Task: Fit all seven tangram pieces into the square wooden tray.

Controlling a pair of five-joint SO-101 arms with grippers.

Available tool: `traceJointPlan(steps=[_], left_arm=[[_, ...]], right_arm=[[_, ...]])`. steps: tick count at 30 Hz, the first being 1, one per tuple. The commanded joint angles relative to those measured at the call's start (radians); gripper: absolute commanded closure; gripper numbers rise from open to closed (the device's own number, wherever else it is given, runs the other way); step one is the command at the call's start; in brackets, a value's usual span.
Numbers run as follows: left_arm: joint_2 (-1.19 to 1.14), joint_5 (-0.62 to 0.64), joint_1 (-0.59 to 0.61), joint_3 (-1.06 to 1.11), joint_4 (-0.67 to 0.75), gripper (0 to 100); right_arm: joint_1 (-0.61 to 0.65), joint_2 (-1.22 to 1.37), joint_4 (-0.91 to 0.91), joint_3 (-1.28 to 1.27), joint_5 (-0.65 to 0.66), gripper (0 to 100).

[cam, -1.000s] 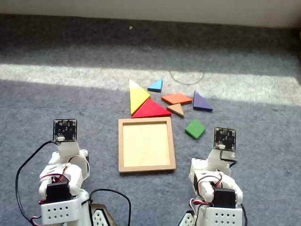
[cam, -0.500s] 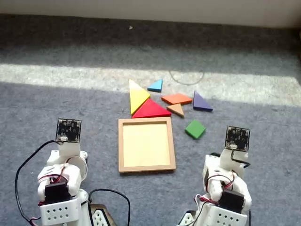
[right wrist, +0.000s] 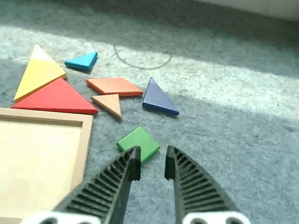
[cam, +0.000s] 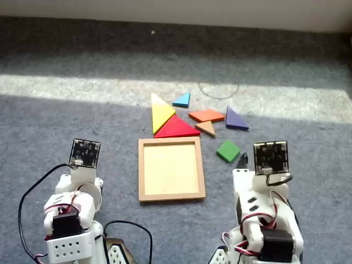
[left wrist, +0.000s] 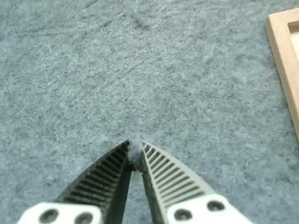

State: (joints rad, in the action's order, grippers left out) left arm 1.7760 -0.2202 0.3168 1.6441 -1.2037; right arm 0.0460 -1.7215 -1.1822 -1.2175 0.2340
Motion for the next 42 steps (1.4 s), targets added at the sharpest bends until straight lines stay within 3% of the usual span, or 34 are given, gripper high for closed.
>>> traceJointPlan(steps=[1, 5, 10, 17, 25, 31, 42], left_arm=[[0.044, -0.006, 0.010, -0.044, -0.002, 99], [0.044, -0.006, 0.010, -0.044, -0.002, 99], [0.044, -0.008, 0.008, -0.025, 0.006, 99], [0.044, -0.044, 0.007, -0.024, 0.006, 99], [0.044, -0.055, 0.007, -0.022, 0.000, 99], [0.044, -0.057, 0.005, -0.004, 0.006, 99], [0.044, -0.057, 0.005, -0.002, 0.006, 99]], right_arm=[[0.133, 0.326, 0.002, 0.182, 0.008, 86.9], [0.246, 0.585, 0.004, 0.340, 0.005, 86.4], [0.371, 0.868, 0.004, 0.565, -0.130, 85.9], [0.530, 1.259, 0.004, 0.835, -0.209, 85.9], [0.556, 1.661, 0.004, 1.152, -0.241, 85.4], [0.558, 1.942, 0.004, 1.400, -0.241, 76.0], [0.588, 2.388, -0.010, 1.867, -0.242, 74.1]])
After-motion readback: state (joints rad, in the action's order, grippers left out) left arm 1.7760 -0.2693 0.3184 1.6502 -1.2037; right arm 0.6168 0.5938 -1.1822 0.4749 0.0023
